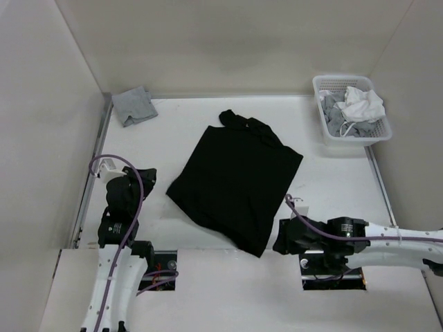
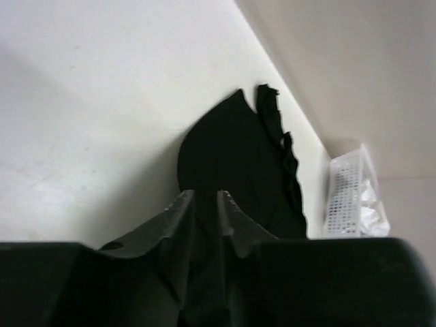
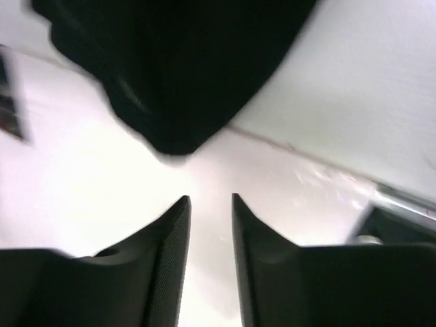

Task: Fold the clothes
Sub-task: Flatten the tank top out

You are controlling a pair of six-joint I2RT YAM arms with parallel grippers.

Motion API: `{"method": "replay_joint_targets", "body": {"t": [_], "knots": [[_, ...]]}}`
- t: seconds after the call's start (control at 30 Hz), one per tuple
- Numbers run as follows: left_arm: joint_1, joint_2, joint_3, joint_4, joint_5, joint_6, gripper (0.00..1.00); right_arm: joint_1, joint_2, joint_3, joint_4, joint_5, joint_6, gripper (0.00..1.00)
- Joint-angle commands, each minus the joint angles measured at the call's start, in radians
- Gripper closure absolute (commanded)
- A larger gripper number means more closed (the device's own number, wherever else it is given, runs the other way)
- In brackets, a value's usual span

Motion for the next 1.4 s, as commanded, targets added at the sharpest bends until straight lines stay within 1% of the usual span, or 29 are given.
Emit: {"method": "replay_joint_targets", "body": {"t": [0.0,0.07,0.1,0.13,0.2,0.3,0.33,0.43,0.47,0.53,0.63,0.73,0.77,0.83,0.87,0.9,1.0,1.07,1.1,1.13,1.17,1.2,1.23,1.3,1.37], "knots": [[0.009,-0.077,-0.024,-0.167,-0.07,0.033,0.78,0.074,0.021,-0.003,-0.146,0.073,0.162,0.55],[0.02,-0.1,-0.004,-0.183,-0.134,0.061,0.75,0.082,0.039,0.006,-0.091,0.127,0.147,0.46],[0.019,-0.096,0.008,-0.174,-0.16,0.074,0.75,0.053,0.051,0.004,-0.04,0.15,0.12,0.43],[0.009,-0.078,0.022,-0.154,-0.182,0.081,0.74,0.005,0.071,-0.005,0.025,0.161,0.078,0.42],[-0.021,-0.015,0.034,-0.085,-0.179,0.079,0.74,-0.138,0.136,-0.022,0.162,0.16,-0.021,0.43],[-0.107,0.115,0.027,0.073,-0.153,0.062,0.74,-0.363,0.209,-0.066,0.393,0.172,-0.13,0.47],[-0.148,0.175,0.031,0.117,-0.159,0.059,0.74,-0.474,0.237,-0.089,0.513,0.169,-0.188,0.49],[-0.277,0.373,0.076,0.219,-0.189,0.076,0.73,-0.737,0.341,-0.105,0.734,0.1,-0.265,0.54],[-0.312,0.425,0.09,0.237,-0.192,0.082,0.72,-0.804,0.398,-0.094,0.786,0.071,-0.285,0.54],[-0.349,0.494,0.104,0.256,-0.194,0.099,0.71,-0.887,0.507,-0.047,0.813,0.0,-0.322,0.56],[-0.347,0.55,0.094,0.274,-0.193,0.134,0.66,-0.955,0.683,0.038,0.871,-0.093,-0.362,0.58],[-0.325,0.628,0.096,0.274,-0.183,0.174,0.61,-0.96,0.862,0.134,0.914,-0.158,-0.372,0.61],[-0.321,0.657,0.094,0.28,-0.189,0.186,0.59,-0.961,0.912,0.165,0.923,-0.164,-0.37,0.67],[-0.308,0.734,0.1,0.296,-0.188,0.193,0.57,-0.974,1.002,0.231,0.943,-0.184,-0.361,0.87],[-0.298,0.775,0.108,0.314,-0.185,0.193,0.56,-0.981,1.044,0.272,0.948,-0.187,-0.359,0.93],[-0.29,0.818,0.116,0.337,-0.185,0.191,0.56,-0.99,1.088,0.331,0.942,-0.181,-0.359,0.97],[-0.27,0.958,0.163,0.403,-0.159,0.191,0.56,-1.029,1.221,0.55,0.905,-0.199,-0.371,0.99],[-0.25,1.054,0.217,0.429,-0.121,0.19,0.56,-1.049,1.295,0.686,0.867,-0.204,-0.385,0.96],[-0.238,1.096,0.249,0.438,-0.099,0.191,0.56,-1.053,1.303,0.726,0.836,-0.199,-0.388,0.91],[-0.229,1.12,0.271,0.445,-0.084,0.187,0.56,-1.055,1.294,0.733,0.825,-0.189,-0.393,0.83],[-0.216,1.151,0.304,0.457,-0.056,0.183,0.56,-1.058,1.28,0.724,0.827,-0.172,-0.402,0.76],[-0.21,1.163,0.321,0.472,-0.048,0.182,0.56,-1.061,1.253,0.693,0.839,-0.152,-0.414,0.67],[-0.204,1.18,0.341,0.49,-0.047,0.179,0.54,-1.067,1.228,0.658,0.856,-0.138,-0.424,0.62],[-0.201,1.226,0.399,0.521,-0.021,0.179,0.5,-1.092,1.198,0.606,0.876,-0.146,-0.433,0.54],[-0.205,1.3,0.479,0.512,0.027,0.188,0.49,-1.109,1.203,0.592,0.873,-0.172,-0.441,0.49]]}}
